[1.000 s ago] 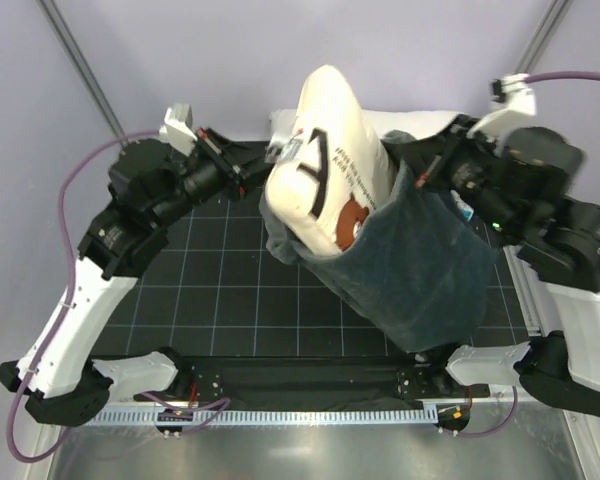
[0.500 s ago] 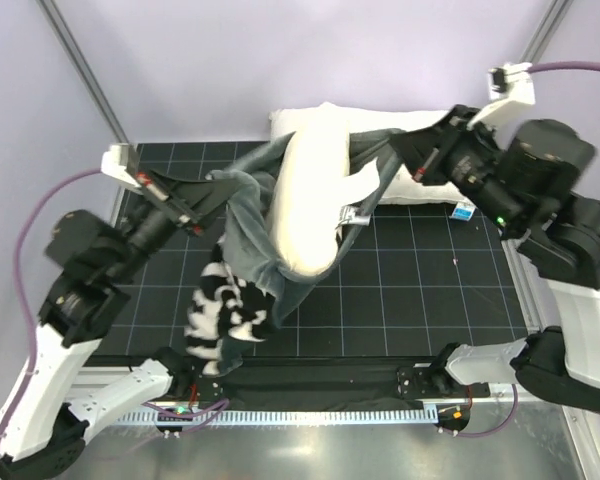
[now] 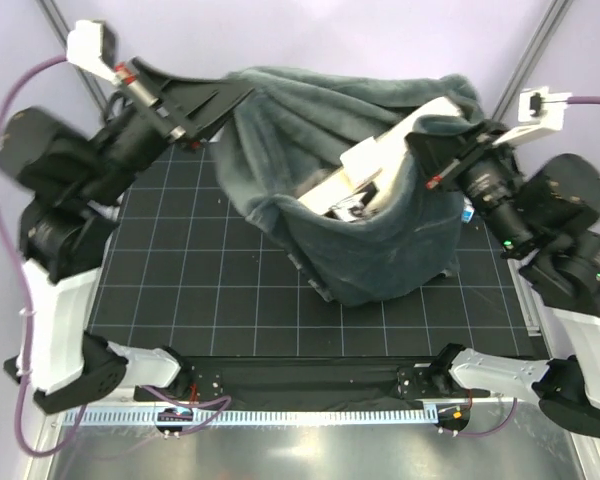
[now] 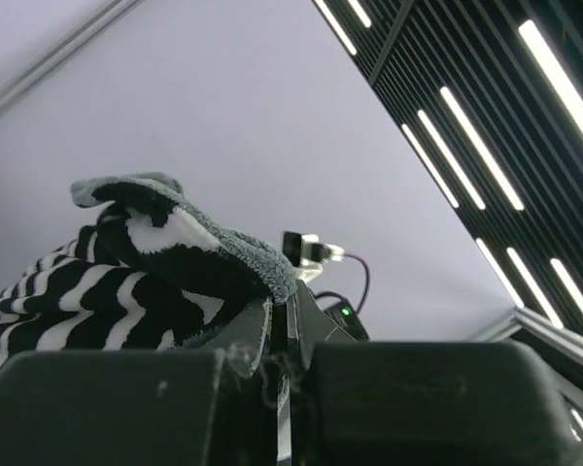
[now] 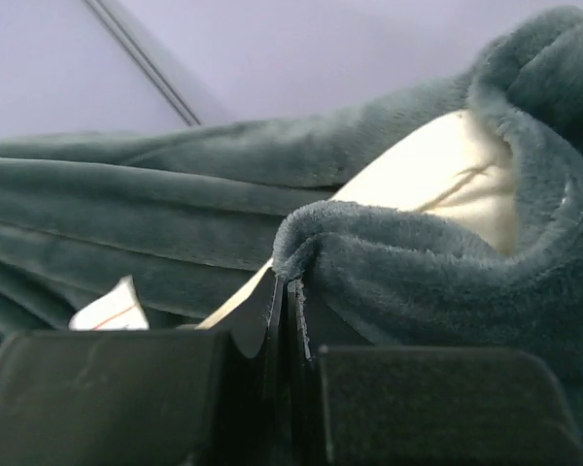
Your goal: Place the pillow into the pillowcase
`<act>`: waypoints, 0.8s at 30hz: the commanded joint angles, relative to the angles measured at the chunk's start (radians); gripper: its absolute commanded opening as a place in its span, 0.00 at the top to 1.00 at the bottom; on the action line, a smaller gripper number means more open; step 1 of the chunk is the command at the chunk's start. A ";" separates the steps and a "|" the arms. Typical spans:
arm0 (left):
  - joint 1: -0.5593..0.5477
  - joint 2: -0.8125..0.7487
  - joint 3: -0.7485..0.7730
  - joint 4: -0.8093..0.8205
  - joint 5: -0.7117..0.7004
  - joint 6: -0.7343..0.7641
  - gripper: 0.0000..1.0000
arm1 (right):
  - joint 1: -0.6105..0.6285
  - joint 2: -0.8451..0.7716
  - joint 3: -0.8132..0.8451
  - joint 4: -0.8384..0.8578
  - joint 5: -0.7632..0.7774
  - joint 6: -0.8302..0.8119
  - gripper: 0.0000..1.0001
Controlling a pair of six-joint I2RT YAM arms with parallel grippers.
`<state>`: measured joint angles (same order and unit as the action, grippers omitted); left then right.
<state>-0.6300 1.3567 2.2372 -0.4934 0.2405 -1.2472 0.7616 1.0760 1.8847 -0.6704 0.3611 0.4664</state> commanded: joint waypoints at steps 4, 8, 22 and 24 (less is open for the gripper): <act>0.006 -0.266 -0.131 0.119 -0.093 0.232 1.00 | -0.001 0.058 -0.128 0.193 -0.171 0.041 0.96; 0.004 -0.367 -0.304 0.087 -0.216 0.330 1.00 | -0.001 0.148 0.054 0.152 -0.263 0.009 0.96; -0.103 -0.125 -0.398 0.314 -0.041 0.157 1.00 | -0.001 0.038 0.281 0.143 0.027 -0.173 0.96; -0.141 -0.087 -0.369 0.332 -0.029 0.150 1.00 | -0.001 0.022 0.275 0.152 0.044 -0.187 0.96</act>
<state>-0.7273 1.2419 1.8122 -0.2787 0.1593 -1.0744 0.7635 1.1374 2.1490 -0.6903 0.3164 0.3393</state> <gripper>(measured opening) 0.031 0.072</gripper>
